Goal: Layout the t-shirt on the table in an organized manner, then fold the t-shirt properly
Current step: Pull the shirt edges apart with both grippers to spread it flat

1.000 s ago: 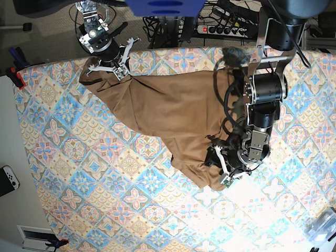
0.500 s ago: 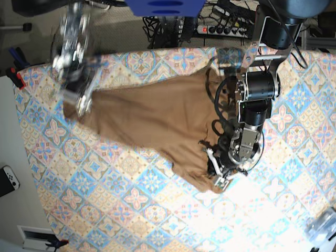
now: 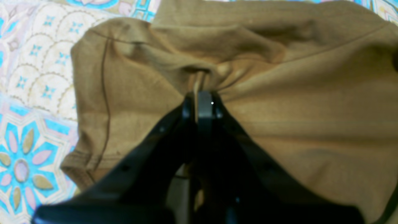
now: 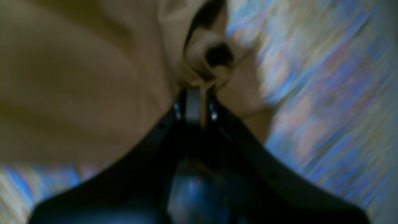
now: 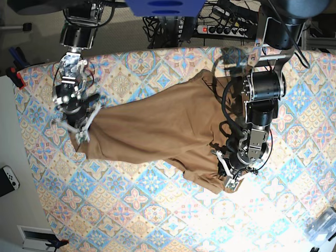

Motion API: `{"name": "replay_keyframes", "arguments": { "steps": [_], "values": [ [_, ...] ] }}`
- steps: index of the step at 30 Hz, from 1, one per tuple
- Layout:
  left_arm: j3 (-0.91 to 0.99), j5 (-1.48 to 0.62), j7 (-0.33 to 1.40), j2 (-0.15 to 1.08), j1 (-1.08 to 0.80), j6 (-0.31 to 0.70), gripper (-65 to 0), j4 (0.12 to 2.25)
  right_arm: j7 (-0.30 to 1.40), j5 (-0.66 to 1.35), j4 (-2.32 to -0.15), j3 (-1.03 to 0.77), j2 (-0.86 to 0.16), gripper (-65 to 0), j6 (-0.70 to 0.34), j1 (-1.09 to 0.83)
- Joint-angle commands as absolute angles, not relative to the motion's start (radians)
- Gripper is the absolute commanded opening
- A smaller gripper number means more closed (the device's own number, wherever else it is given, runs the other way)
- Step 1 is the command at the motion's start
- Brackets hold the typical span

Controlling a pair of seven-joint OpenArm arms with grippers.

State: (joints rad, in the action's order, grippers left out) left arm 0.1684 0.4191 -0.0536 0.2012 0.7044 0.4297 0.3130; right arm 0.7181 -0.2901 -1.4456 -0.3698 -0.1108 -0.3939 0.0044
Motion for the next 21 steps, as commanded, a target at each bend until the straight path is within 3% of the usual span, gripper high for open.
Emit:
{"name": "replay_keyframes", "arguments": {
  "steps": [1, 5, 7, 16, 21],
  "values": [
    [0.170, 0.432, -0.025, 0.211, 0.728, 0.410, -61.2, 0.318, 0.705, -0.289, -1.458, -0.392, -0.120, -65.0, -0.389, 0.051],
    [0.170, 0.384, -0.025, 0.209, 0.728, 0.410, -34.7, 0.320, 0.707, -0.289, -1.417, -0.509, -0.120, -65.0, -0.389, 0.122],
    [0.168, 0.358, -0.025, 0.209, 0.728, 0.410, -29.3, 0.320, 0.707, -0.289, -1.402, -0.568, -0.120, -65.0, -0.389, 0.163],
    [0.170, 0.349, -0.027, 0.214, 0.727, 0.410, -34.2, 0.346, 0.707, -0.289, -1.362, -0.661, -0.120, -65.0, -0.389, 0.205],
    [0.170, 0.286, -0.012, 0.209, 0.627, 0.418, -34.2, 0.610, 0.708, -0.289, -1.362, -0.661, -0.120, -65.0, -0.389, 0.206]
  ]
}}
